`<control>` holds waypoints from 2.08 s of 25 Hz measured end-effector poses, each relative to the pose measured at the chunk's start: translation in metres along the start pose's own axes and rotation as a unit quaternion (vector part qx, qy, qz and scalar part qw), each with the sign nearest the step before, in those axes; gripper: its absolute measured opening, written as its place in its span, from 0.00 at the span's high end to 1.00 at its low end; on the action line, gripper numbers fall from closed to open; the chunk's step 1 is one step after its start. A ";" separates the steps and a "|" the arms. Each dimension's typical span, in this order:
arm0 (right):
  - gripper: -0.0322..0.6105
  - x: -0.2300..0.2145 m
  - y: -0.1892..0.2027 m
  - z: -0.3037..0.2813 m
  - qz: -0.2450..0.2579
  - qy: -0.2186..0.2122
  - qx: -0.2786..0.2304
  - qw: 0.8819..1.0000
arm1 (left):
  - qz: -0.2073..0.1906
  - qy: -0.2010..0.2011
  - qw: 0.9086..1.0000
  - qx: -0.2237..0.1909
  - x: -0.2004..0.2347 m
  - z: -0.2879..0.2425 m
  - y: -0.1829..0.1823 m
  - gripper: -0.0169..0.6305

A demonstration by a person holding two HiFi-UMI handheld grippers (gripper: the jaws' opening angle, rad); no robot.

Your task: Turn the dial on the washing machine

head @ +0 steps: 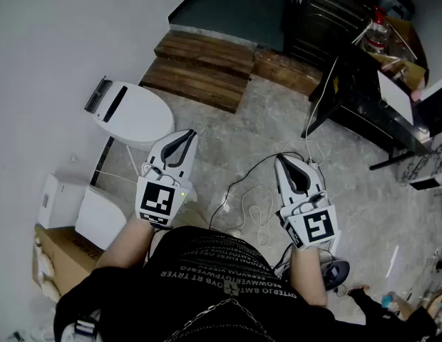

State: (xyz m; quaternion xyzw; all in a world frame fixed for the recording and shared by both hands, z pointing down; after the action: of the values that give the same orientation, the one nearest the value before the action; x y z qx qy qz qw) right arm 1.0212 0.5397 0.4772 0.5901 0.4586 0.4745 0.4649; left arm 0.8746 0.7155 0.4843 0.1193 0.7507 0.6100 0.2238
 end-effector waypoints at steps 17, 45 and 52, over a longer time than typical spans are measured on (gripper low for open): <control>0.95 0.020 -0.021 -0.235 -0.032 0.045 0.031 0.998 | 0.013 0.029 0.999 -0.014 0.219 -0.062 0.038 0.95; 0.95 -0.008 -0.007 -0.303 -0.037 0.082 0.069 0.994 | 0.061 0.094 0.994 0.017 0.280 -0.136 0.073 0.95; 0.95 -0.056 -0.001 -0.342 -0.047 0.053 0.059 0.996 | 0.040 0.087 0.995 0.021 0.289 -0.189 0.052 0.95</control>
State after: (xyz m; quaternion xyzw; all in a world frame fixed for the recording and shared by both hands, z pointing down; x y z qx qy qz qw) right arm 0.6763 0.5234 0.5083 0.5683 0.5373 0.4550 0.4258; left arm 0.5267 0.6946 0.5090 0.1003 0.7746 0.6106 0.1307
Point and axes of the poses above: the fingertips, and each gripper's own axes: z backward along the fingers, x to its left, y out of its underside, the point moved 5 cm from there along z, backward along the fingers, and after that the axes turned 2 degrees about z, right-handed, at the moved point
